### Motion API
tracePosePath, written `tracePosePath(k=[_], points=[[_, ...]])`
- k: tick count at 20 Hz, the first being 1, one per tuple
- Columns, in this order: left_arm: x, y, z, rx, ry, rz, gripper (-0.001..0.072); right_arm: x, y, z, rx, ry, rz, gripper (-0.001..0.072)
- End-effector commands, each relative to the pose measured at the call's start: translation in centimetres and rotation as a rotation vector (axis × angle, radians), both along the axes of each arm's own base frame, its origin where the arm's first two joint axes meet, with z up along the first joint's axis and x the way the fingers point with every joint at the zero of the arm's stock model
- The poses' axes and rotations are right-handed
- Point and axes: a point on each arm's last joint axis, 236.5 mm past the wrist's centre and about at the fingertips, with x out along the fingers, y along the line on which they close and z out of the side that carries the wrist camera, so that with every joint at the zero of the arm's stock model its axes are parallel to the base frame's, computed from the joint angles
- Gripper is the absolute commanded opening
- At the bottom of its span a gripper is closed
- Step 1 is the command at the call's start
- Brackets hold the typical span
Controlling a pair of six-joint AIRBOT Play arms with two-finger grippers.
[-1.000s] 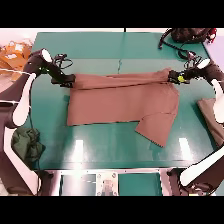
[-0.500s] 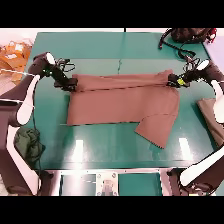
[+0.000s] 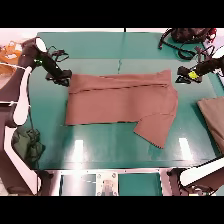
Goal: Fold the shirts.
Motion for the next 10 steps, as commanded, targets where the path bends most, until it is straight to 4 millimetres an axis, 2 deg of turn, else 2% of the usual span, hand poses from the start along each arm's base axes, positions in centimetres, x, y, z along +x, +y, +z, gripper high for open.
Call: tracePosePath(k=[1, 3, 5, 8, 10], points=[[-3.8, 1.1, 2.1, 0.013, 0.124, -0.028, 0.0024, -4.6, -0.4, 1.6, -0.028, 0.117, -0.040, 0.0014], [-4.4, 1.1, 3.4, 0.023, 0.096, -0.024, 0.0024, -7.8, -0.1, 1.7, -0.045, 0.154, -0.053, 0.0014], [-6.1, 1.5, 4.4, 0.039, 0.100, -0.011, 0.0024, -12.4, -0.9, 0.8, -0.109, 0.219, -0.070, 0.0012], [-10.8, 2.5, 4.8, 0.078, 0.084, 0.022, 0.0023, -19.1, -2.4, -1.1, -0.131, 0.267, -0.214, 0.0012], [-14.2, 2.3, 4.3, 0.064, 0.020, 0.053, 0.0023, -22.9, -2.2, -3.1, -0.102, 0.276, -0.310, 0.0013]])
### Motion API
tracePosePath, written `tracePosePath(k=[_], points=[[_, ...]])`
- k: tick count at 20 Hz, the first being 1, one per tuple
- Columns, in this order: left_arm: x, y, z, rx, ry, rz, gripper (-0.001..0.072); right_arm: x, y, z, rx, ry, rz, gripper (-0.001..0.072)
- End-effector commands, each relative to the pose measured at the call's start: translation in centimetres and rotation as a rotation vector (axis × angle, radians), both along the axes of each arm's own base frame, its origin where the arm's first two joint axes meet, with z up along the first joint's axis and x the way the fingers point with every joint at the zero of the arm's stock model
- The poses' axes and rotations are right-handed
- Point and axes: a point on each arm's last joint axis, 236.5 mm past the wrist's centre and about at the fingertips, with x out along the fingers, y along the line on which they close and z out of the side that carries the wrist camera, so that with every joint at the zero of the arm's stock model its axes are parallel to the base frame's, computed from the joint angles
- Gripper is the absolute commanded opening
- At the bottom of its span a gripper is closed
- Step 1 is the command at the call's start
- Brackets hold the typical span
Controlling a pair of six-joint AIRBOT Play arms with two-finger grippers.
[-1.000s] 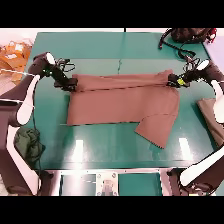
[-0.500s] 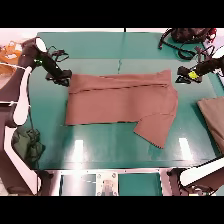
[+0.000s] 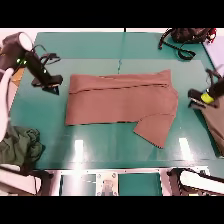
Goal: Fold the shirts.
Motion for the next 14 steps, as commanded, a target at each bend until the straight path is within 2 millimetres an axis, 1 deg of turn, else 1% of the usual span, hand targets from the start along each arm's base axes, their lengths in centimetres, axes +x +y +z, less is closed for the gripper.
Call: tracePosePath(k=[1, 3, 4, 5, 6, 7, 9, 11, 14], points=[[-5.3, 0.1, -0.9, -0.004, -0.115, 0.065, 0.0023, -6.6, 0.6, -3.4, 0.006, 0.015, -0.141, 0.0013], [-7.7, -0.8, -1.9, -0.053, -0.196, 0.150, 0.0025, -7.8, 2.6, -5.6, 0.059, -0.010, -0.171, 0.0029], [-8.8, -1.6, -2.6, -0.094, -0.211, 0.180, 0.0028, -8.1, 3.6, -6.5, 0.095, -0.015, -0.188, 0.0166], [-9.9, -2.6, -3.5, -0.139, -0.200, 0.205, 0.0237, -8.0, 4.8, -7.3, 0.143, -0.028, -0.197, 0.0348], [-10.6, -3.4, -4.4, -0.178, -0.174, 0.237, 0.0542, -7.5, 6.0, -7.8, 0.189, -0.057, -0.195, 0.0393], [-11.5, -4.2, -5.5, -0.212, -0.128, 0.271, 0.0590, -6.7, 6.9, -8.0, 0.231, -0.099, -0.195, 0.0392], [-12.6, -5.2, -6.8, -0.254, -0.089, 0.310, 0.0591, -5.2, 7.9, -8.2, 0.277, -0.178, -0.188, 0.0392], [-12.8, -5.3, -8.1, -0.262, -0.079, 0.359, 0.0590, -4.2, 8.7, -8.7, 0.319, -0.191, -0.196, 0.0392], [-13.3, -6.4, -9.2, -0.317, -0.055, 0.436, 0.0589, -4.1, 9.7, -10.8, 0.357, -0.138, -0.193, 0.0386]])
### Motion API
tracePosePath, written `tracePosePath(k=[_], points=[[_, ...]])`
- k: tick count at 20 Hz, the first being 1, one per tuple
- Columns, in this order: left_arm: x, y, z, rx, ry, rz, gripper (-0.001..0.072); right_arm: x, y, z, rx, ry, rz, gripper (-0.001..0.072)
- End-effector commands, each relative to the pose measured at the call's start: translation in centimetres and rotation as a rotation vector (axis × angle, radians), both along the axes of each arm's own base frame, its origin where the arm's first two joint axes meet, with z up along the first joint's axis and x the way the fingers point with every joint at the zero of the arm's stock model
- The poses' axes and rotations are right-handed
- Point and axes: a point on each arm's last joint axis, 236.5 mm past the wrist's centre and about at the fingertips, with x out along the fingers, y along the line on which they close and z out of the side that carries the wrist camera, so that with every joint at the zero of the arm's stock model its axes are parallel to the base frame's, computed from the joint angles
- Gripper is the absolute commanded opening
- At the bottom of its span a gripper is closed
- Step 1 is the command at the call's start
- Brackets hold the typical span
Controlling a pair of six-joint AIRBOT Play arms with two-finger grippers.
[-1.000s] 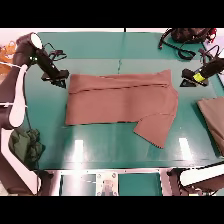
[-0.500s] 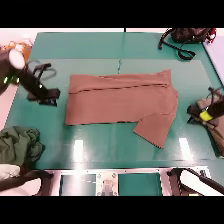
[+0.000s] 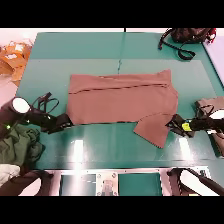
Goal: Fold the shirts.
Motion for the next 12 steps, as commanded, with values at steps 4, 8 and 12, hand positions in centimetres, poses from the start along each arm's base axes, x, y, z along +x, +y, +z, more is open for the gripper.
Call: tracePosePath(k=[4, 8, 12], points=[[0.7, -3.9, -2.2, -0.052, -0.071, 0.111, 0.0589, 2.7, 2.5, -1.7, 0.115, -0.071, -0.005, 0.0327], [3.7, -5.3, -3.8, -0.030, -0.157, 0.202, 0.0589, 3.1, 2.5, -1.4, 0.113, -0.098, 0.015, 0.0328], [5.3, -5.0, -4.9, -0.016, -0.156, 0.248, 0.0587, 3.1, 2.5, -1.4, 0.111, -0.102, 0.021, 0.0331]])
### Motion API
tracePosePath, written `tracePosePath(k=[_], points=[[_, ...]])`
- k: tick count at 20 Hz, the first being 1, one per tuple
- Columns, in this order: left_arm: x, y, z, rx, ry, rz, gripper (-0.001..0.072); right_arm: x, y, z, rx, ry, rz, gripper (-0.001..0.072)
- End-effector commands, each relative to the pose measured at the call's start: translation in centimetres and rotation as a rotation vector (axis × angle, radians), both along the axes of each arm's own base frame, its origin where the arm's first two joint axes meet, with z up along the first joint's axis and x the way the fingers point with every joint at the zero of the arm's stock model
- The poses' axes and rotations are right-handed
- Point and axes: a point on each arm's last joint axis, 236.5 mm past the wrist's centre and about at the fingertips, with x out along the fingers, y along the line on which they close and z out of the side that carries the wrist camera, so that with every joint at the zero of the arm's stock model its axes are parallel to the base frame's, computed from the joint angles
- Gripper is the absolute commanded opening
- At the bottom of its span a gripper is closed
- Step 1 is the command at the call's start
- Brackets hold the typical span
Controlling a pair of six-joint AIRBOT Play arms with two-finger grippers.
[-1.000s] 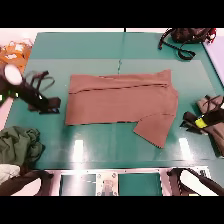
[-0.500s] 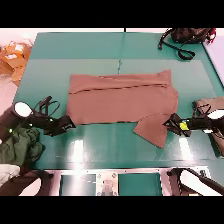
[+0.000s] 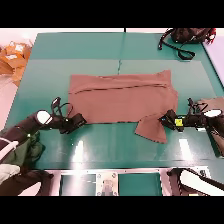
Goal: Fold the shirts.
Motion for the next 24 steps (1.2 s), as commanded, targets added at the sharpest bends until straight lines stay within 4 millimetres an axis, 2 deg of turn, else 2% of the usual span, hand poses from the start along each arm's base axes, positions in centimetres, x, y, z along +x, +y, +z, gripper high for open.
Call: tracePosePath(k=[1, 2, 3, 5, 6, 11, 14, 16, 17, 18, 19, 20, 24], points=[[3.1, 0.3, 0.1, 0.020, -0.085, 0.063, 0.0587, 0.3, 0.0, 0.0, -0.002, -0.015, 0.005, 0.0355], [4.1, 0.3, 0.7, 0.018, -0.119, 0.074, 0.0559, 0.3, 0.0, 0.0, -0.002, -0.015, 0.005, 0.0418], [4.7, 0.2, 1.3, 0.021, -0.142, 0.063, 0.0296, 0.2, 0.0, 0.1, 0.000, -0.014, 0.007, 0.0427], [4.8, 0.0, 1.6, 0.023, -0.152, 0.041, 0.0165, 0.1, 0.2, 0.1, 0.007, -0.008, 0.012, 0.0427], [4.6, 0.0, 1.6, 0.027, -0.143, 0.030, 0.0040, 0.0, 0.3, 0.2, 0.012, -0.005, 0.015, 0.0427], [2.7, 0.4, 1.4, 0.108, -0.084, -0.117, 0.0026, -1.2, -1.9, 1.4, 0.007, 0.060, -0.002, 0.0426], [3.0, 1.5, 2.1, 0.188, -0.085, -0.181, 0.0026, -2.5, -3.5, 1.7, -0.059, 0.100, -0.024, 0.0426], [3.2, 2.1, 2.3, 0.212, -0.089, -0.193, 0.0026, -3.3, -3.8, 1.8, -0.080, 0.118, -0.024, 0.0427], [3.2, 2.7, 2.3, 0.211, -0.075, -0.178, 0.0026, -3.4, -3.5, 1.7, -0.074, 0.118, -0.025, 0.0430], [3.2, 3.5, 2.2, 0.211, -0.056, -0.157, 0.0026, -3.5, -3.2, 1.3, -0.071, 0.119, -0.028, 0.0483], [3.2, 4.4, 2.2, 0.214, -0.041, -0.151, 0.0025, -3.5, -2.5, 0.9, -0.055, 0.116, -0.038, 0.0504], [3.1, 5.0, 2.2, 0.216, -0.033, -0.156, 0.0025, -3.6, -1.6, 0.5, -0.036, 0.110, -0.037, 0.0504], [3.3, 5.1, 2.3, 0.210, -0.048, -0.172, 0.0026, -5.4, 2.8, -0.7, 0.046, 0.155, 0.035, 0.0494]])
